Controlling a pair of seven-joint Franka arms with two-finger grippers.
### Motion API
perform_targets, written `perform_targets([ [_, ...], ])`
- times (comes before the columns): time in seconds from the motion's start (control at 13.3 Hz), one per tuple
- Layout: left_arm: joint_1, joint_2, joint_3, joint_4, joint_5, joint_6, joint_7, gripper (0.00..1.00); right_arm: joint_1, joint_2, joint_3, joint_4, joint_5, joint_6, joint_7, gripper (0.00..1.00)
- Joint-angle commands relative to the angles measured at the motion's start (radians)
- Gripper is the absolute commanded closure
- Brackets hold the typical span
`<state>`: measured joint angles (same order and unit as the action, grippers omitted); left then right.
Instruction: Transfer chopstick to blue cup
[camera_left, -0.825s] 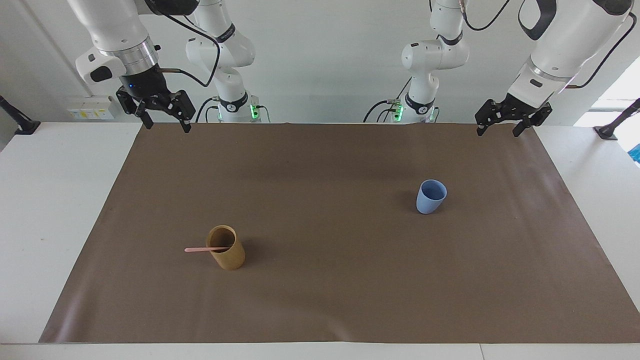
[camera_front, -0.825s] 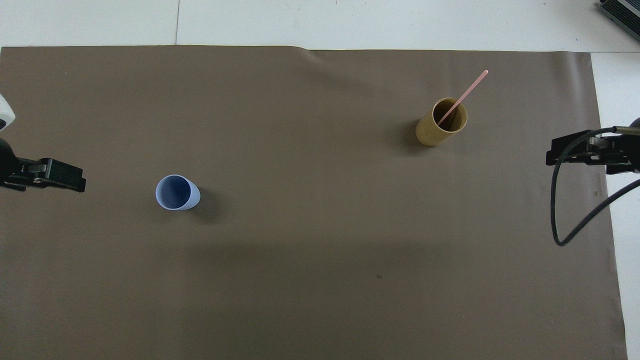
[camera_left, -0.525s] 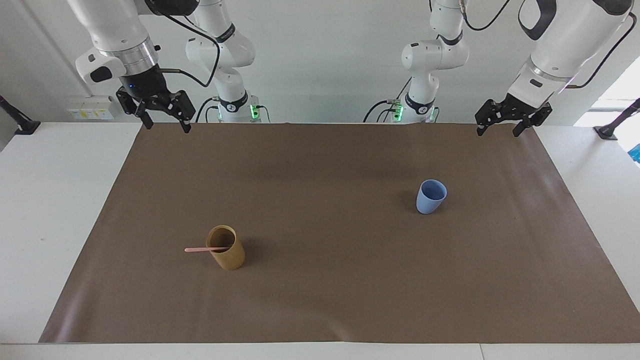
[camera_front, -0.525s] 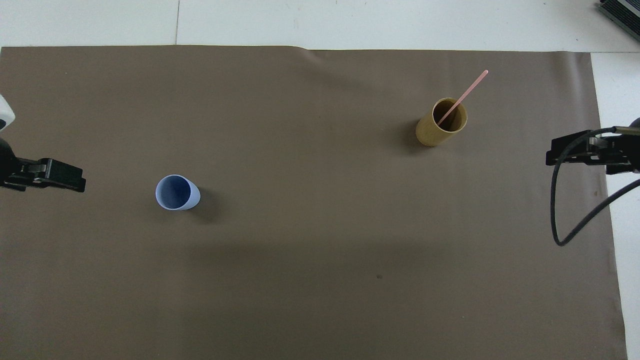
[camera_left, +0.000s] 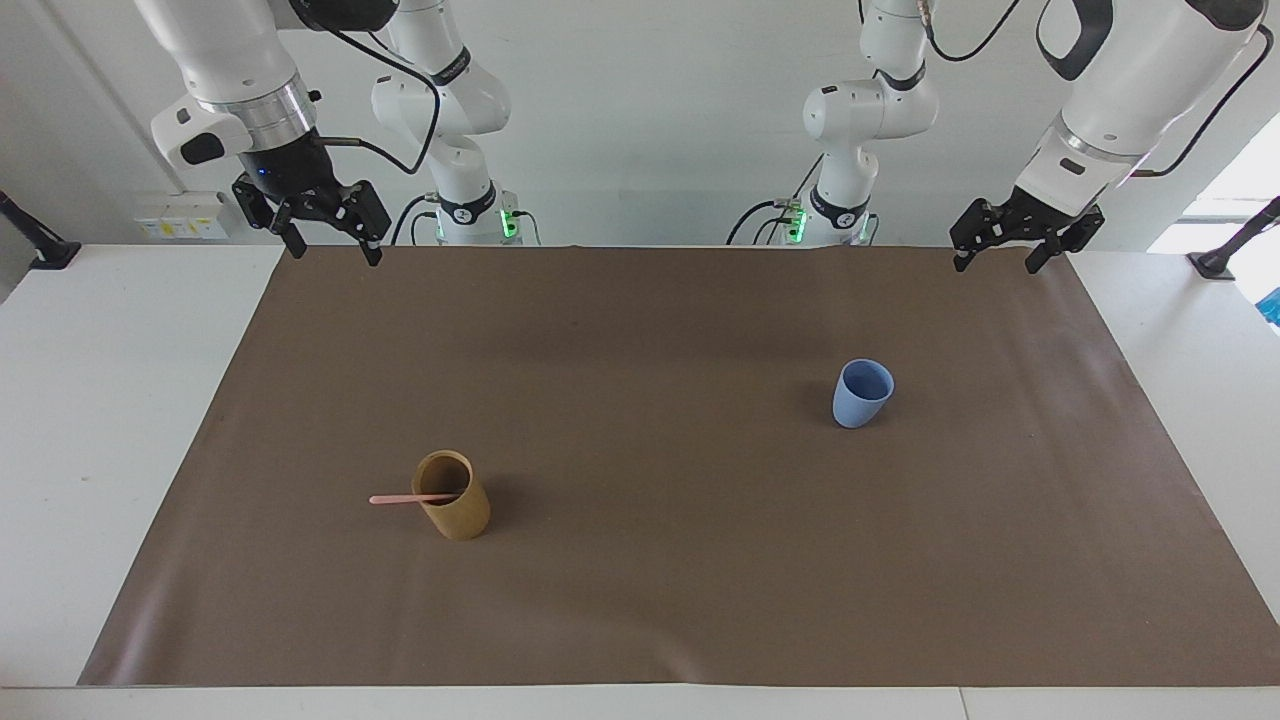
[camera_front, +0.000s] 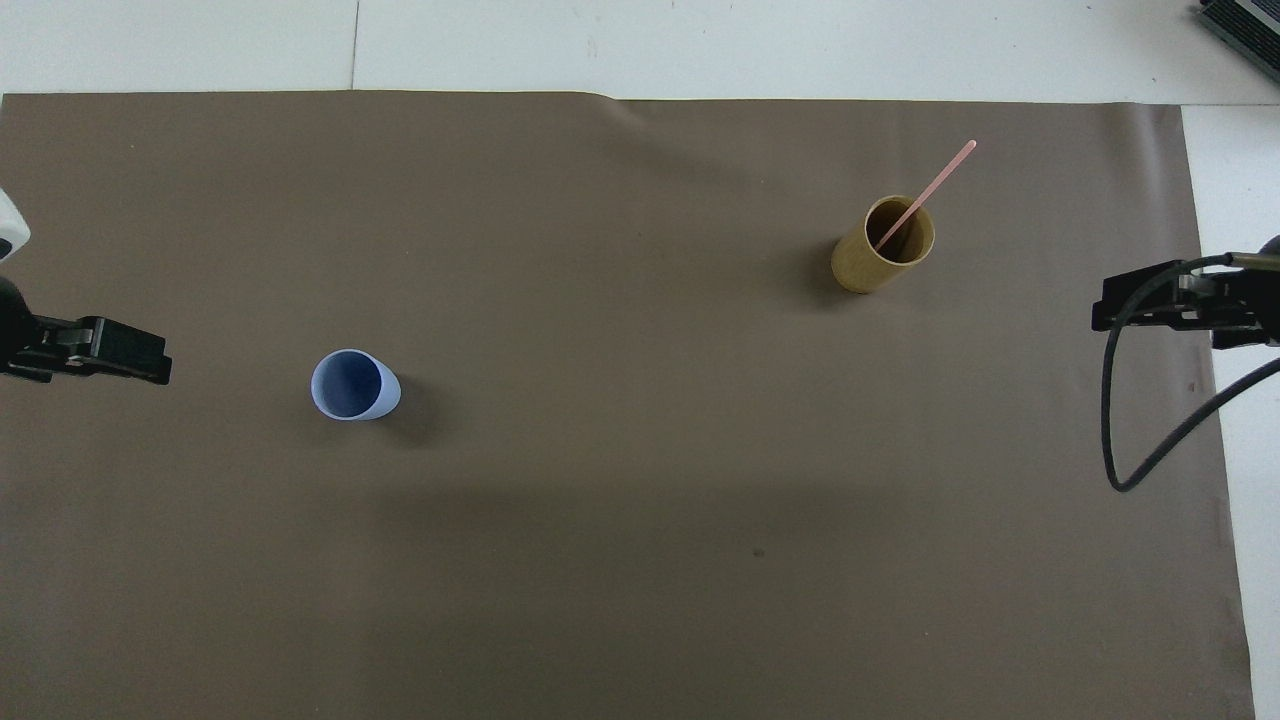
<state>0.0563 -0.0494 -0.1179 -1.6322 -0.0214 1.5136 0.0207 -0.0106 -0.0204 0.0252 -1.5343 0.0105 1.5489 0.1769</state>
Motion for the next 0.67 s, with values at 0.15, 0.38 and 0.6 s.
perform_targets([
  [0.15,0.008,0.000,-0.006,0.009,-0.008,-0.009,-0.001,0.00,-0.014,-0.009,0.005,-0.013,0.016,0.014,0.021,0.00],
  [0.38,0.010,-0.006,-0.006,0.012,-0.011,0.042,-0.010,0.00,-0.012,-0.009,0.005,-0.013,0.016,0.014,0.021,0.00],
  [0.6,0.011,-0.009,-0.003,0.017,-0.009,0.045,-0.004,0.00,-0.014,-0.009,0.005,-0.013,0.017,0.013,0.018,0.00],
])
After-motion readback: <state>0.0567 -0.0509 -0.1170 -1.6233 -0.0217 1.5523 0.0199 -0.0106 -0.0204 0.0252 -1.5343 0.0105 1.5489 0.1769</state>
